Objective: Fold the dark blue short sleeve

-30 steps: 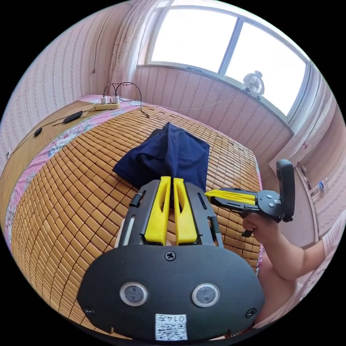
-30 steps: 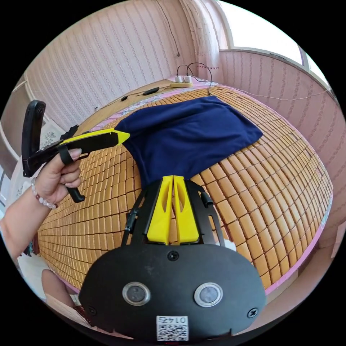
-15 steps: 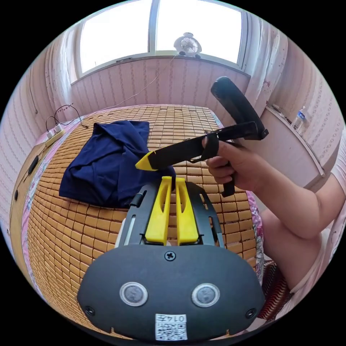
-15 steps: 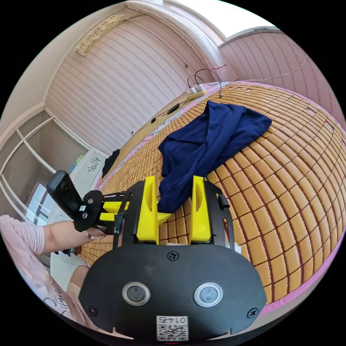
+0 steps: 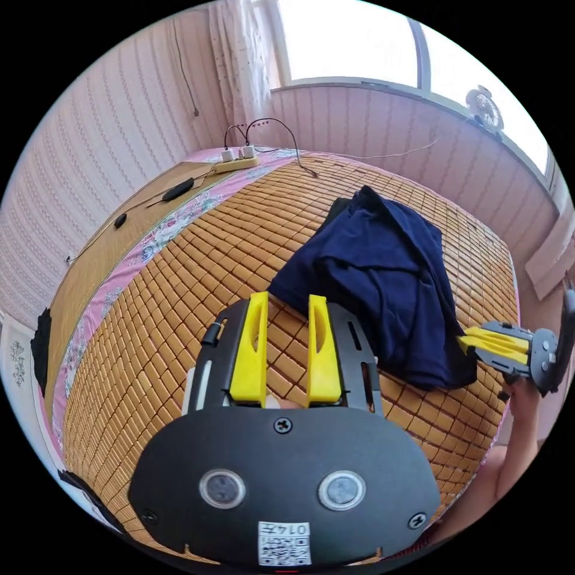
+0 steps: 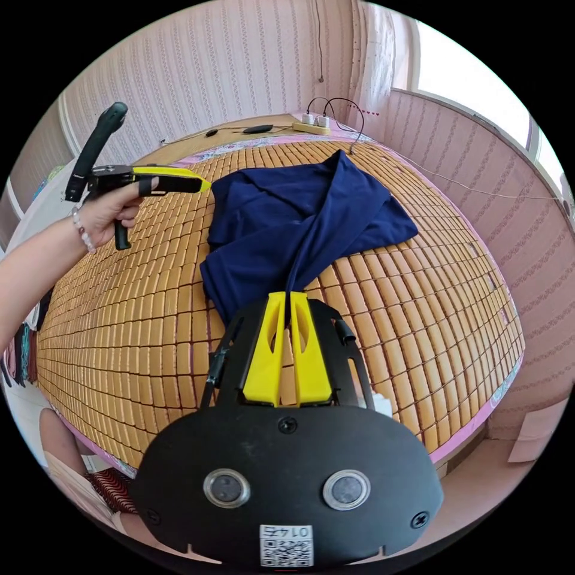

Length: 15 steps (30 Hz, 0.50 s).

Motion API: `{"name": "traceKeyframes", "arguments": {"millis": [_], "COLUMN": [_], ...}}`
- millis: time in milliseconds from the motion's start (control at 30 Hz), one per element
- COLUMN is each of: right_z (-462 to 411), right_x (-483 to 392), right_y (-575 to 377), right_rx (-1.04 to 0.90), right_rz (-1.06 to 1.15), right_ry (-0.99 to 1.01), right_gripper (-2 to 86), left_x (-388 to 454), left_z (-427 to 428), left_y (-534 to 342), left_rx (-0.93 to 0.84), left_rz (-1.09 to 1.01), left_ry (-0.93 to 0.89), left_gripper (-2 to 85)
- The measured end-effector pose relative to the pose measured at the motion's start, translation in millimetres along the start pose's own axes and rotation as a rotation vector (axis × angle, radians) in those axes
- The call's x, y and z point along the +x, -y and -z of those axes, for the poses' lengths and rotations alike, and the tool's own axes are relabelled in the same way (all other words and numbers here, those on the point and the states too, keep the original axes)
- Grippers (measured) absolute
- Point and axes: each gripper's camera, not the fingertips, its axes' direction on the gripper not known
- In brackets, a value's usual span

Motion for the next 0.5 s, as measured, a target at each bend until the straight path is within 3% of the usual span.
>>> {"name": "traceKeyframes", "arguments": {"millis": [167,300,500], "right_z": [-10.3,-15.9,-16.8], "right_x": [-10.3,-11.4,-7.3], "right_y": [0.9,-1.3,-10.4], "right_rx": [-0.005,0.007,0.064], "right_rz": [0.000,-0.038,-0.093], "right_ry": [0.010,0.038,0.084], "right_gripper": [-0.3,-0.4,-0.5], "left_x": [-20.0,-24.4,-28.3], "left_z": [-20.8,-10.3,52.7], "left_y": [8.8,3.7,-13.0], "left_rx": [-0.146,-0.143,-0.046], "left_rz": [0.094,0.069,-0.011], "left_ry": [-0.084,-0.200,-0.157], "left_gripper": [9.2,0.8,-0.9]}}
